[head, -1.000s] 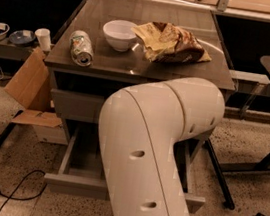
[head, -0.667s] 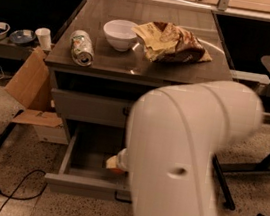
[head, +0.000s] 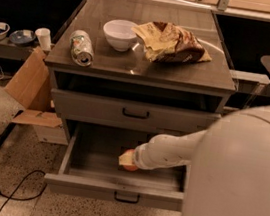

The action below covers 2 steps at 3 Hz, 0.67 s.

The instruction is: Pick apple from middle drawer and place on counter

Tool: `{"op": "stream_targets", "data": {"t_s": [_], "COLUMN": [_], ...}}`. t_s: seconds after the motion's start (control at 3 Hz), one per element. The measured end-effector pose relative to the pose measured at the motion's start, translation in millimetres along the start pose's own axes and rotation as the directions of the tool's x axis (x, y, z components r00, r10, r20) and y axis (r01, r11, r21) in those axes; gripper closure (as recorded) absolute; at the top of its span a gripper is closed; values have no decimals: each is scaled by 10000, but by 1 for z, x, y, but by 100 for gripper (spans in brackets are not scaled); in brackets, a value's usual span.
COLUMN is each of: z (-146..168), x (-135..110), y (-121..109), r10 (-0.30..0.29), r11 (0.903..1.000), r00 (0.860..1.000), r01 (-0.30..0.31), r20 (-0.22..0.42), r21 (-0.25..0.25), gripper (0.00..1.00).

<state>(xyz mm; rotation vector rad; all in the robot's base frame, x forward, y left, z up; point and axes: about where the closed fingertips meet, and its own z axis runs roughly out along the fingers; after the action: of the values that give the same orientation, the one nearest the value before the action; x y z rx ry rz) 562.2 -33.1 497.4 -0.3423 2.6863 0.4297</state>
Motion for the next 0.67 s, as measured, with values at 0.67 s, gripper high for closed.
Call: {"op": "stream_targets", "data": {"t_s": [0.67], "z": [-80], "x": [-17], "y": [-13], "r10": [-611], "r11": [9980], "r00": [9981], "r01": [611], "r20": [-40], "r21": [149], "gripper": [100]}}
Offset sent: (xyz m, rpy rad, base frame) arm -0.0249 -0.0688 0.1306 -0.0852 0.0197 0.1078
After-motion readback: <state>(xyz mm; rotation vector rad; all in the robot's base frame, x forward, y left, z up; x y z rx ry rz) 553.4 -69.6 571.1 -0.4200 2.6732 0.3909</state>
